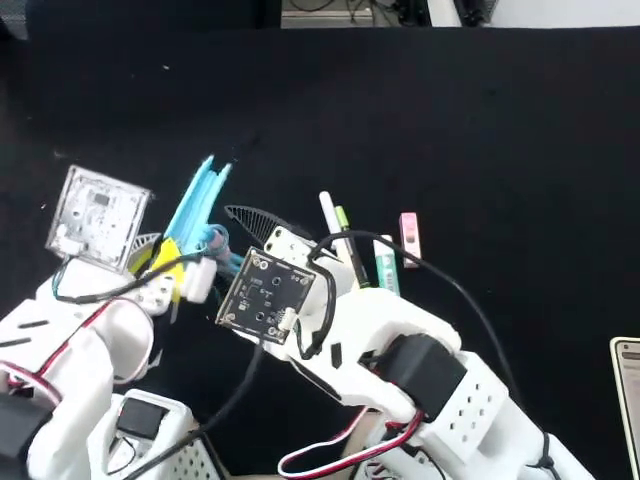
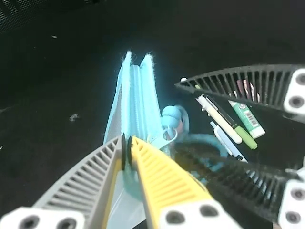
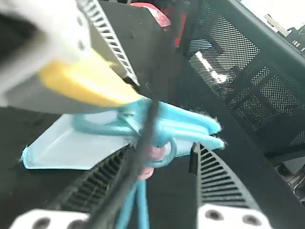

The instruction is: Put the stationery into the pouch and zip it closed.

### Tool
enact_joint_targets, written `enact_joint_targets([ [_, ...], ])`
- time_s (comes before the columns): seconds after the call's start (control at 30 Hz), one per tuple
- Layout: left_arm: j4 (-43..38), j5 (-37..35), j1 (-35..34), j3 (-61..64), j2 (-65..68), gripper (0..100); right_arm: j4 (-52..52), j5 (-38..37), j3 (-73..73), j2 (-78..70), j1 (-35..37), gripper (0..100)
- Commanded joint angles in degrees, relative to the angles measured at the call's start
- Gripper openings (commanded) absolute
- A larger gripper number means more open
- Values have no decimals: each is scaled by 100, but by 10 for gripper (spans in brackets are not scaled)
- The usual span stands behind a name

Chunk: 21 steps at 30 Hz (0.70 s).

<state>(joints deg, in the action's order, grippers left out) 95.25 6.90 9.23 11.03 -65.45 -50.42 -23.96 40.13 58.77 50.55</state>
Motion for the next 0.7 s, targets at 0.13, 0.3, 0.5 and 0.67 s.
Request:
enact_joint_targets([
  [0.13, -167, 0, 48, 259, -88, 30, 44, -44, -295, 66, -97, 34],
  [0.3, -316, 0, 48, 470, -97, 30, 53, -44, -303, 66, -114, 11],
  [0.5, -316, 0, 13, 435, -149, 30, 44, -44, -286, 374, -325, 11],
  [0.67, -316, 0, 40, 435, -149, 30, 53, 220, -277, 664, -730, 11],
])
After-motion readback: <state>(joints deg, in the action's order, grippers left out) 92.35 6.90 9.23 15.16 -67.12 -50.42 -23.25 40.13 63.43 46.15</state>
